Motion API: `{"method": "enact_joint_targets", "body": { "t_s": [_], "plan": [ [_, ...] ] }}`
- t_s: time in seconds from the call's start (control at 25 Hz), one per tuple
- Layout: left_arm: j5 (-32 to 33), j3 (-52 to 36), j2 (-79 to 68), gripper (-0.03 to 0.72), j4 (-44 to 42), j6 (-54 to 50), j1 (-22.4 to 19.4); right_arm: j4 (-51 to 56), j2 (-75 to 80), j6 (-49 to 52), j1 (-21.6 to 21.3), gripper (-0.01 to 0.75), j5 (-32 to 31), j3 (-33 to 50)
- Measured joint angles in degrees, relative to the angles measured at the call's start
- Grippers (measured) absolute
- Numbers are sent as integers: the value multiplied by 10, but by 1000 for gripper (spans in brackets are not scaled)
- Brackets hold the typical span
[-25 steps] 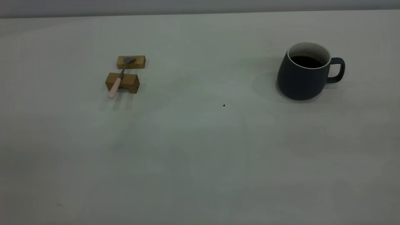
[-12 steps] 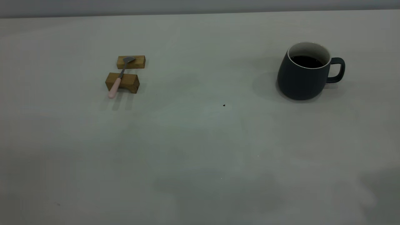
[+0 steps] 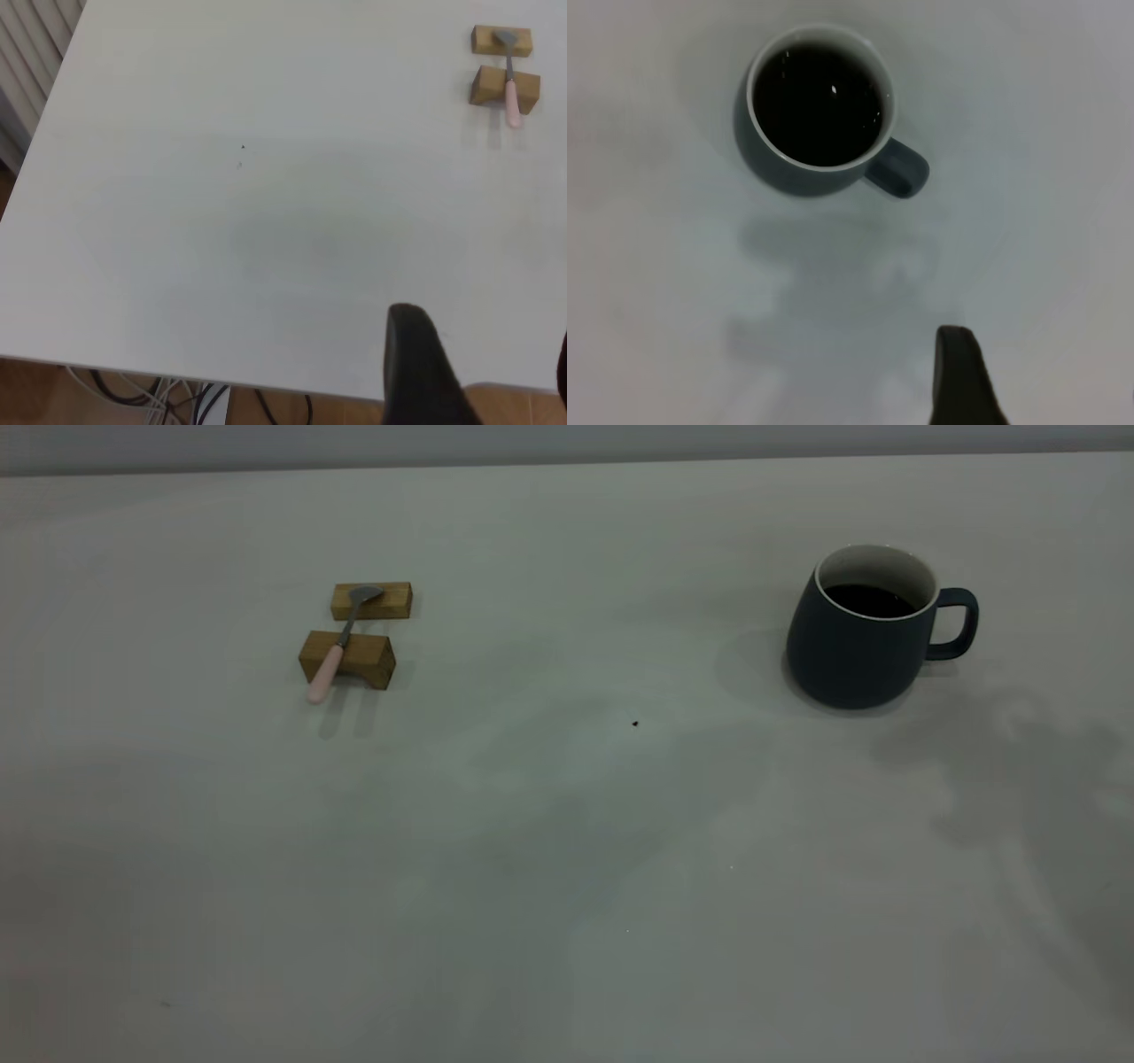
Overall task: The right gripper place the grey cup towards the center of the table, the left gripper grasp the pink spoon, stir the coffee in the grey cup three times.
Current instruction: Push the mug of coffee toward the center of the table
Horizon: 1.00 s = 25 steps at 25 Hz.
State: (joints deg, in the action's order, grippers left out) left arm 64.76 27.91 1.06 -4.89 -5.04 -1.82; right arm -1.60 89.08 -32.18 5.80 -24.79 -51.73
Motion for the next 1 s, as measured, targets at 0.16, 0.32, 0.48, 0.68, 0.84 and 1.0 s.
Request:
{"method": "enact_joint_targets", "body": {
  "t_s": [0.16, 0.32, 0.48, 0.68, 0.84, 1.0],
  "plan": [
    [0, 0, 0, 451, 0, 0, 0, -6, 124, -151, -1, 493, 3, -78],
    [0, 0, 0, 451, 0, 0, 0, -5, 222, -267, -13, 493, 4, -145],
    [0, 0, 0, 451, 0, 0, 0, 22, 299, -372, -29, 493, 5, -196],
    [0, 0, 0, 451, 0, -1, 0, 106, 365, -516, -45, 493, 1, -236],
    [0, 0, 0, 451, 0, -1, 0, 209, 391, -638, -46, 493, -17, -256],
    [0, 0, 0, 451, 0, -1, 0, 282, 413, -723, -49, 493, -23, -260]
  ]
}}
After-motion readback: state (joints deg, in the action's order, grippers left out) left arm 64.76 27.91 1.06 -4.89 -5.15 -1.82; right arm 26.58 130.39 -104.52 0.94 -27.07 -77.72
